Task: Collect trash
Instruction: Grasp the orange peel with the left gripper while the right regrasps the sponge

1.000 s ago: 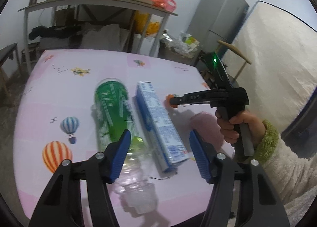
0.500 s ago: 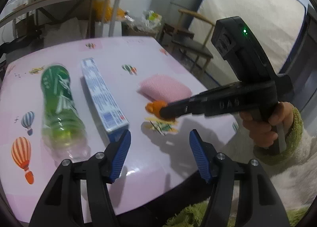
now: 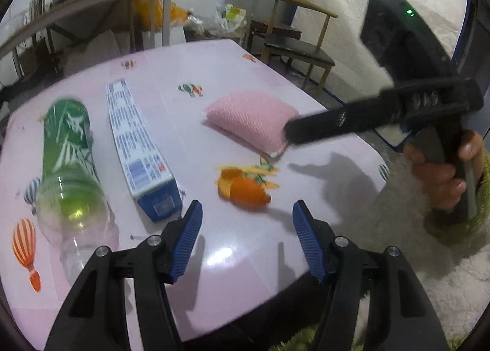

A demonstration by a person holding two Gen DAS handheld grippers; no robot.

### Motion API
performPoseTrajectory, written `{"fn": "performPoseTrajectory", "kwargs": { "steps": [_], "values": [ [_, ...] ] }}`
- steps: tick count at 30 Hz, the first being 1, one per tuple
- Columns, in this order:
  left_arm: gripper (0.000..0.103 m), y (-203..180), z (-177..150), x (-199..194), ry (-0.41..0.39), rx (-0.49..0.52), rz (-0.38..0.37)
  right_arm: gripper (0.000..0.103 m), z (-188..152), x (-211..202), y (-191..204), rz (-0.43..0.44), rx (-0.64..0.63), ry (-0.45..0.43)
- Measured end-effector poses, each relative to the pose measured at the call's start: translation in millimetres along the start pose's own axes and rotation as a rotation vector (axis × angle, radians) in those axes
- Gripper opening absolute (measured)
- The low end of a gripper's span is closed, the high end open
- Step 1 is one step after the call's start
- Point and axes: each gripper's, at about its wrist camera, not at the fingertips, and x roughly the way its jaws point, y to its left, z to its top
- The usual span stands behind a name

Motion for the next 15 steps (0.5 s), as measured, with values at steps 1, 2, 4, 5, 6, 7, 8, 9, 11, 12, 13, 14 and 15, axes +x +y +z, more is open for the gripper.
{"fn": "performPoseTrajectory", "kwargs": {
  "steps": [1,2,4,5,6,7,8,9,11,12,13,14,15],
  "values": [
    [0.06,-3,3,3,-0.008,0.014,0.01,0.065,1,-6,-5,-0.014,0.009,-0.026],
    [0.06,-4,4,4,-0.012,0.022,0.014,0.065,5,-10,-10,-0.028,0.02,-0.046],
    [0.059,-9,8,10,-0.019,0.046,0.03,0.067,13,-12,-21,-0.079,0.039,-0.071],
    [0.056,-11,9,13,-0.017,0.056,0.035,0.068,15,-12,-26,-0.103,0.04,-0.077],
    [0.055,-14,10,17,-0.011,0.072,0.048,0.07,17,-12,-28,-0.136,0.035,-0.083],
    [0.053,-14,11,21,-0.004,0.083,0.065,0.072,20,-9,-28,-0.16,0.027,-0.086],
    [0.05,-15,11,24,0.004,0.091,0.078,0.074,26,-3,-29,-0.189,0.013,-0.088],
    [0.048,-15,10,26,0.009,0.094,0.082,0.076,29,1,-30,-0.206,0.002,-0.091],
    [0.044,-15,11,33,0.022,0.105,0.096,0.079,38,12,-30,-0.244,-0.035,-0.076],
    [0.043,-15,10,35,0.027,0.108,0.102,0.08,39,15,-31,-0.255,-0.048,-0.07],
    [0.041,-15,10,37,0.034,0.113,0.105,0.082,41,20,-31,-0.268,-0.066,-0.061],
    [0.039,-14,9,39,0.039,0.112,0.104,0.083,42,25,-30,-0.275,-0.082,-0.049],
    [0.038,-13,8,40,0.043,0.111,0.102,0.083,45,33,-30,-0.285,-0.101,-0.033]
  ]
}}
